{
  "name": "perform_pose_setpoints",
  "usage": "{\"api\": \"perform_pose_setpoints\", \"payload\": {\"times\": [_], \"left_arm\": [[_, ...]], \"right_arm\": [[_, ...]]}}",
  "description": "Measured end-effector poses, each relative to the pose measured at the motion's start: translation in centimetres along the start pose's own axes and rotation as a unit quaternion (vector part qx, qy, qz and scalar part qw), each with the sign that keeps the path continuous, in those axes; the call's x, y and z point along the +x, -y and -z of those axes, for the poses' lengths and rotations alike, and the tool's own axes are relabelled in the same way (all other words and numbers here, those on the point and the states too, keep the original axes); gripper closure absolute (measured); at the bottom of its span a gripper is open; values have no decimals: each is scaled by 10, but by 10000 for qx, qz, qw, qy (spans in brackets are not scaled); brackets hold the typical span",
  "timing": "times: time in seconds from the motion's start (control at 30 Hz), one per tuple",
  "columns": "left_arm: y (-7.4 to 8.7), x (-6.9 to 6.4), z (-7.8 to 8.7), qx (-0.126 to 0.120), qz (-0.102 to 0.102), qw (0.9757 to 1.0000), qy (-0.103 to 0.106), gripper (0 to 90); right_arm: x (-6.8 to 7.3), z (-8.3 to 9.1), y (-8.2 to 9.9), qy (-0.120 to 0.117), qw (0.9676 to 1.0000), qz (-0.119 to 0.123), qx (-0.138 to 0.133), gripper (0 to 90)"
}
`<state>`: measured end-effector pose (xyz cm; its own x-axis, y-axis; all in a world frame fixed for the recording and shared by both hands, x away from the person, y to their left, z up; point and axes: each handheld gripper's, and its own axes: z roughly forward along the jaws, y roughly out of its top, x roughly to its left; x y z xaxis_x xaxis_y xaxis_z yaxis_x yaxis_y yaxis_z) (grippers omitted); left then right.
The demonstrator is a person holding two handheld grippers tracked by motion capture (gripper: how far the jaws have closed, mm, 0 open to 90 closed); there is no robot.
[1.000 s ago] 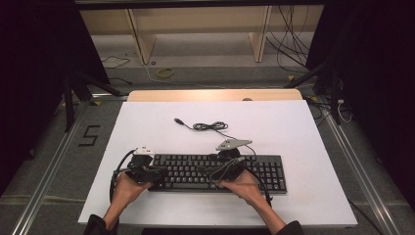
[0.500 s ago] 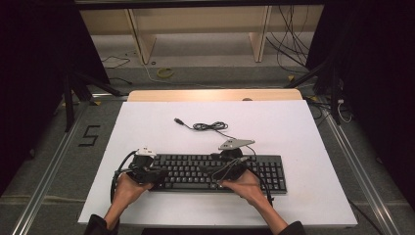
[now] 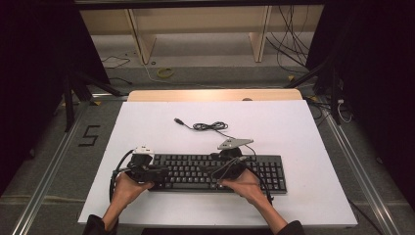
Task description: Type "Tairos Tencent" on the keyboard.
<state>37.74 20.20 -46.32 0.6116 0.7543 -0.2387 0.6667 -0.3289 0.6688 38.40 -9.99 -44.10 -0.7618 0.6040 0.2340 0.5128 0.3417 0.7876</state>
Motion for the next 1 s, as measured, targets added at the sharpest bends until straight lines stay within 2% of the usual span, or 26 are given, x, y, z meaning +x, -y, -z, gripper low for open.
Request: {"api": "perform_pose_setpoints", "payload": {"times": [0.43, 0.73, 1.0], "left_arm": [[-4, 1, 7, -453, 249, 9986, 106, 442], [-7, -3, 11, -765, 257, 9966, 169, 373], [-7, -4, 12, -838, 277, 9958, 227, 342]], "right_arm": [[-2, -1, -4, 22, 10000, 62, 25, 426], [-1, -4, -6, 20, 9999, 97, 88, 545], [-2, -8, -7, 35, 9998, 117, 173, 658]]}}
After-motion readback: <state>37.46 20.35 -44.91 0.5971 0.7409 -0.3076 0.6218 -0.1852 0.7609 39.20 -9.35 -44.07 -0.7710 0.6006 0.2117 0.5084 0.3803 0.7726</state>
